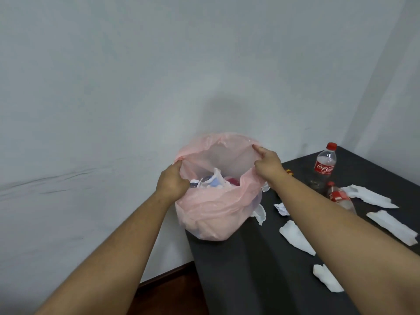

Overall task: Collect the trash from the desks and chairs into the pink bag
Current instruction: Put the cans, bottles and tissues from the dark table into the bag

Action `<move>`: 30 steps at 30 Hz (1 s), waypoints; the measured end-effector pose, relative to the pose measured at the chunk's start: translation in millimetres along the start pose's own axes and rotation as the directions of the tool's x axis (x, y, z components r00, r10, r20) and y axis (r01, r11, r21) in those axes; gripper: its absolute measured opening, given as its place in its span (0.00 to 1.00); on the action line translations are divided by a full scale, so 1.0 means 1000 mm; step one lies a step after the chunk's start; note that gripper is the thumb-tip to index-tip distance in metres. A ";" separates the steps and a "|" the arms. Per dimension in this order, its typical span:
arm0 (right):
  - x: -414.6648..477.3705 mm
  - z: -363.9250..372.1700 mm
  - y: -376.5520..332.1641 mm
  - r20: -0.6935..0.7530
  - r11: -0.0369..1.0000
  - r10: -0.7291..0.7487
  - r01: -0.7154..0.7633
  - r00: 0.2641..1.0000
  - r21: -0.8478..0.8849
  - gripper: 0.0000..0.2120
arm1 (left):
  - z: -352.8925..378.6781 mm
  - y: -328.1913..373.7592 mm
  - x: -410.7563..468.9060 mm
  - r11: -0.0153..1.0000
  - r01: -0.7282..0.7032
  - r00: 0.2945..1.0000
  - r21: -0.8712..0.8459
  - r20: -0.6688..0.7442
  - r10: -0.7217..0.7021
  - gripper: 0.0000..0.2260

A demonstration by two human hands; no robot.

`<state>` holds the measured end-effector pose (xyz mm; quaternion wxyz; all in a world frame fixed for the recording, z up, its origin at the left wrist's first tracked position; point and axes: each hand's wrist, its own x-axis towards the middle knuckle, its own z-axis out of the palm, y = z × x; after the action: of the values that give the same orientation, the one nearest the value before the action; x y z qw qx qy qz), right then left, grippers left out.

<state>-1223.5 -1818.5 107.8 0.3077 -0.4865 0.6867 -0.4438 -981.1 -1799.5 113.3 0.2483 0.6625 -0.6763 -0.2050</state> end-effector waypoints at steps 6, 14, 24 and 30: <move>0.042 0.018 0.015 -0.040 0.998 0.050 -0.051 0.998 -0.028 0.30 | 0.028 -0.023 0.042 1.000 0.018 0.998 -0.010 0.068 -0.017 0.28; 0.059 0.022 0.064 0.100 0.978 0.132 -0.114 0.986 -0.173 0.30 | 0.069 -0.040 0.060 0.988 0.063 0.990 0.141 0.120 -0.080 0.23; 0.044 -0.084 0.103 0.092 0.971 0.003 0.019 0.996 -0.236 0.20 | 0.117 0.113 0.012 0.918 -0.334 0.916 0.214 -0.157 0.370 0.09; 0.011 -0.139 0.175 0.192 0.890 0.144 -0.042 0.971 -0.455 0.17 | 0.227 0.154 -0.017 0.882 -0.395 0.884 0.256 0.366 0.290 0.19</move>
<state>-1415.4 -1762.5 7.1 0.2830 -0.5567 0.7545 -0.2017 -1241.6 -1788.2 26.0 0.0571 0.5204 -0.8391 -0.1474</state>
